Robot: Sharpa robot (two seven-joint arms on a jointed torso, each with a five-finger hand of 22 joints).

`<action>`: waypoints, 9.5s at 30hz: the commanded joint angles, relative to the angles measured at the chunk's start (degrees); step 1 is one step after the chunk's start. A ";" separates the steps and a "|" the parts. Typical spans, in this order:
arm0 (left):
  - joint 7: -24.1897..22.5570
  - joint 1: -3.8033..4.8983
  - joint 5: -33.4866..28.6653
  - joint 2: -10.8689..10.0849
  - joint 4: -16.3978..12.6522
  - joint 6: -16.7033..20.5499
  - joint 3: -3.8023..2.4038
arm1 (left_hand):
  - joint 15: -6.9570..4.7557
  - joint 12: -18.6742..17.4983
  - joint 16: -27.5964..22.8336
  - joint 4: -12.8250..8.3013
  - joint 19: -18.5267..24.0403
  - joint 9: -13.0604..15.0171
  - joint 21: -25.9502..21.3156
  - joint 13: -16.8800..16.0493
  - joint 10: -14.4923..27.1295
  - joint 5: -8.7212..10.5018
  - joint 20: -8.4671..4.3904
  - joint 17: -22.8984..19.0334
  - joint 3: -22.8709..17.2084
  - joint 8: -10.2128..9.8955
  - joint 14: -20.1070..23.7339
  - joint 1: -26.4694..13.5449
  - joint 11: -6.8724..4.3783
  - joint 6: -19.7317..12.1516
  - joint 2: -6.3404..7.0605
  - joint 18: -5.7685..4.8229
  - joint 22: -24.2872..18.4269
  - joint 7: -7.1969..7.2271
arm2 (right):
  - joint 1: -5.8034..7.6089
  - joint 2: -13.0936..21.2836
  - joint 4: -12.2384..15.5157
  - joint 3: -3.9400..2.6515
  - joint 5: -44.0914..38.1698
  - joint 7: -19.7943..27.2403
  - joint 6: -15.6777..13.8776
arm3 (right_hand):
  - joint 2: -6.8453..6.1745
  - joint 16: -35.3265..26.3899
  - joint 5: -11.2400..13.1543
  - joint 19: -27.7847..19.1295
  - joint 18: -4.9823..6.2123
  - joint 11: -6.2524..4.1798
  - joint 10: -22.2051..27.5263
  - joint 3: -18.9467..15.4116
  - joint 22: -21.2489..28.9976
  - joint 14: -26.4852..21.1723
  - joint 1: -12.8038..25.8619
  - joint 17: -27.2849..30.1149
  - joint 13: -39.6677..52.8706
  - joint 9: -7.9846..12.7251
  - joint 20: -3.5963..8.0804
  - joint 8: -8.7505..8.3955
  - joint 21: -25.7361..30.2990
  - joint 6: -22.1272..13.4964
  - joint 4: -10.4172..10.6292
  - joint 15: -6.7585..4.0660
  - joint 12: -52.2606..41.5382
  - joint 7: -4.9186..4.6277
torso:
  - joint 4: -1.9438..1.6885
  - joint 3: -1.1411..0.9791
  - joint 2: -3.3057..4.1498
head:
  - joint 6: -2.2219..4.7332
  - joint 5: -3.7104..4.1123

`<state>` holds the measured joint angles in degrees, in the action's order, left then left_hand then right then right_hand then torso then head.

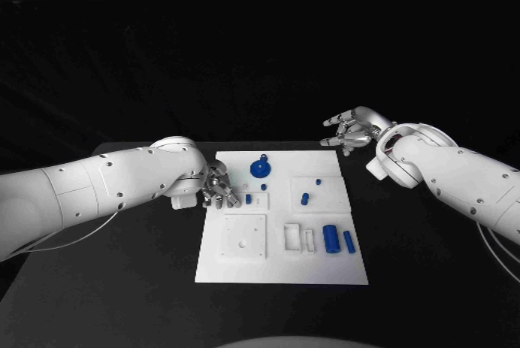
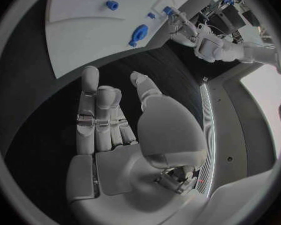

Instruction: Assemble the parts on the task board

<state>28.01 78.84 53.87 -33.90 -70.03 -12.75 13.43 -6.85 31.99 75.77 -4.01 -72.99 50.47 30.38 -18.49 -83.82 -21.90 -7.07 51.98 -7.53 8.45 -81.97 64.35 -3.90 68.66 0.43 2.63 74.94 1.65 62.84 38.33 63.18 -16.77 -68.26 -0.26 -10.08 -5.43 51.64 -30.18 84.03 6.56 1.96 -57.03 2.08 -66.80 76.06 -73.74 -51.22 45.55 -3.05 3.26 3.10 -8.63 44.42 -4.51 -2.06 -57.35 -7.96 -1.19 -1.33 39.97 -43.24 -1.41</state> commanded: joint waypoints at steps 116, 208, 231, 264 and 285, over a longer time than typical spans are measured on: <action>-36.52 -3.87 28.44 6.04 6.04 27.56 0.30 | 5.37 -28.67 -15.95 -5.05 0.55 -46.74 -14.05 15.17 17.66 11.20 4.64 -31.18 -6.35 -4.85 6.89 15.31 8.36 -6.95 4.13 3.46 1.34 -7.74 | -0.37 0.11 0.15 -0.02 0.54 1.14 -0.30 | 0.25 -12.27 -0.22 -0.40 -0.82 0.27 -4.11 1.18 23.07 -2.07 -0.19 11.12 -26.97 -0.10 -0.45 0.01 4.32 0.94 -0.74 0.39 18.40 -0.21 | 0.03 -0.04 0.00 | 1.99 1.02; -35.70 -5.41 28.15 8.21 9.61 25.23 0.27 | 4.62 -28.60 -11.40 -3.58 1.37 -46.72 -7.71 15.08 10.93 12.27 3.80 -31.20 -6.54 -4.84 5.53 15.27 6.51 -1.61 -0.52 3.07 1.16 -7.18 | -0.36 -0.08 0.68 -0.03 0.73 0.94 0.36 | 0.67 -12.49 -0.17 -0.40 -0.90 0.22 -4.09 1.71 24.81 -2.10 -0.07 11.16 -27.82 -0.16 -0.41 0.07 3.93 2.08 -1.25 0.36 18.26 -0.16 | 0.02 -0.03 -0.04 | 1.58 1.26; -35.31 -5.40 19.57 4.16 6.51 25.51 -2.89 | 4.73 -28.61 -11.38 -3.87 1.41 -46.75 -7.44 15.09 11.49 12.91 3.90 -31.22 -6.29 -4.87 5.44 14.91 6.72 -2.05 -0.52 3.17 1.08 -7.27 | -0.36 0.10 0.57 -0.03 0.73 0.95 0.48 | 0.67 -12.49 -0.17 -0.40 -0.90 0.22 -4.09 1.71 24.81 -2.10 -0.07 11.16 -27.82 -0.16 -0.41 0.07 3.93 2.08 -1.25 0.36 18.26 -0.16 | -0.13 -0.05 -0.09 | 1.84 0.93; -34.22 -5.41 18.08 -2.74 1.76 23.57 -4.29 | 4.86 -28.61 -11.84 -4.21 1.61 -46.76 -7.57 15.09 11.92 12.87 4.04 -31.41 -6.58 -4.86 5.53 15.27 6.91 -2.63 -0.21 3.32 1.09 -7.47 | -0.36 0.57 0.59 -0.03 0.73 0.85 0.46 | 0.70 -12.54 -0.20 -0.50 -0.90 0.23 -4.06 1.81 24.97 -2.12 0.26 11.17 -27.95 -0.16 -0.41 0.07 3.74 2.11 -1.68 0.37 18.21 -0.16 | 0.00 -0.02 -0.03 | 1.56 0.65; -34.31 -7.31 18.87 -1.55 4.26 23.07 -4.17 | 4.89 -28.62 -11.93 -4.25 1.76 -46.76 -7.58 15.09 12.01 12.87 4.07 -31.43 -6.64 -4.87 5.68 15.45 6.95 -2.68 -0.10 3.33 1.12 -7.49 | -0.36 0.59 0.68 -0.03 0.73 0.89 0.45 | 0.70 -12.54 -0.20 -0.50 -0.90 0.23 -4.06 1.81 24.97 -2.12 0.26 11.17 -27.95 -0.16 -0.41 0.07 3.74 2.11 -1.68 0.37 18.21 -0.16 | 0.02 -0.05 -0.03 | 1.37 0.63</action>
<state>-6.11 71.71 72.41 -35.61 -65.80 10.97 9.27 -2.14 3.70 64.08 -8.08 -71.57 3.68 22.61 -3.40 -72.25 -9.26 -2.77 20.63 -14.10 3.48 -76.26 79.35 2.97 66.51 0.19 5.19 75.00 -5.83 62.49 38.90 63.78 -16.77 -67.48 0.21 -10.28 -5.13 39.38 -30.18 83.32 6.16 2.05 -61.24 3.91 -41.91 73.88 -73.45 -40.09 17.69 -3.16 2.96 3.10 -4.65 46.27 -6.01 -1.72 -39.00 -8.16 -1.15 -1.36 39.95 -41.80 -0.79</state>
